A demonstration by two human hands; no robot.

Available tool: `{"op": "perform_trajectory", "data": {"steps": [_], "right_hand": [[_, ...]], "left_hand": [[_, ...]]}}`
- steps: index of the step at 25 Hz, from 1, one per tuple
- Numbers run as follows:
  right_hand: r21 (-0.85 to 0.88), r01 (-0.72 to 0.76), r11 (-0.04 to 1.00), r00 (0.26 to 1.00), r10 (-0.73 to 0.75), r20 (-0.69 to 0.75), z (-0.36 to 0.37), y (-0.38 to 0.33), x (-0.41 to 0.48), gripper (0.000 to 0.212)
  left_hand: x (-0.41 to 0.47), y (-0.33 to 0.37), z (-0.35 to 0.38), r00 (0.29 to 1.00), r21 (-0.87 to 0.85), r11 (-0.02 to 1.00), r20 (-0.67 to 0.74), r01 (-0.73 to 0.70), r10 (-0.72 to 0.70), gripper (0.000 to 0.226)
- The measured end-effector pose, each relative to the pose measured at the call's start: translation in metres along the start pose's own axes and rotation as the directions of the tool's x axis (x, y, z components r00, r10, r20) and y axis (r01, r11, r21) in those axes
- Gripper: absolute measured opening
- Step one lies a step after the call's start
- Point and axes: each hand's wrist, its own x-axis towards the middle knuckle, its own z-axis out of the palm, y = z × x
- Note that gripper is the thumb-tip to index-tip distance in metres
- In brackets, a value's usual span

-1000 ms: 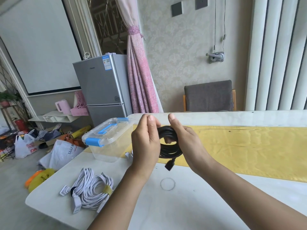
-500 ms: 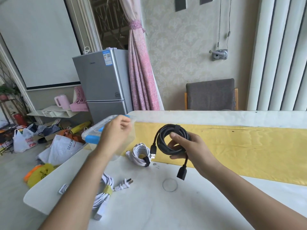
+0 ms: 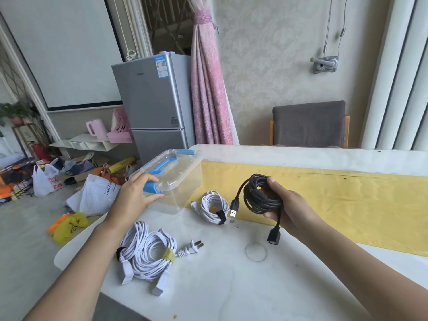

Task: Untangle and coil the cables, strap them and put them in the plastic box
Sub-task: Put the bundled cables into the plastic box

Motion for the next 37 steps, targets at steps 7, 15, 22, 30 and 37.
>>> {"op": "perform_trajectory", "data": {"steps": [7,15,22,30,37], "right_hand": [[0.286,-0.069,0.956,0.997,0.06,0.041,0.032,0.001,0.035,0.025],[0.378,-0.039,0.925,0.999,0.023,0.046,0.031,0.003,0.079,0.023],[0.268,-0.023,0.963,0.999,0.011,0.045,0.017,0.015,0.103,0.026],[0.25,-0.049,0.967,0.997,0.033,0.066,0.015,0.019,0.104,0.028],[0.243,-0.046,0.969,0.996,0.026,0.084,0.014,0.018,0.105,0.028]], "left_hand": [[0.002,-0.015,-0.008,0.973,0.099,0.969,0.072,-0.226,0.219,0.045],[-0.013,-0.013,-0.018,0.989,0.185,0.971,0.019,-0.15,0.149,0.043],[0.065,0.038,0.001,0.994,0.067,0.997,0.103,-0.032,0.025,0.027],[0.123,0.033,0.065,0.87,0.076,0.996,0.486,0.048,-0.079,0.035],[0.136,0.052,0.067,0.777,0.197,0.967,0.579,0.163,-0.249,0.051]]}}
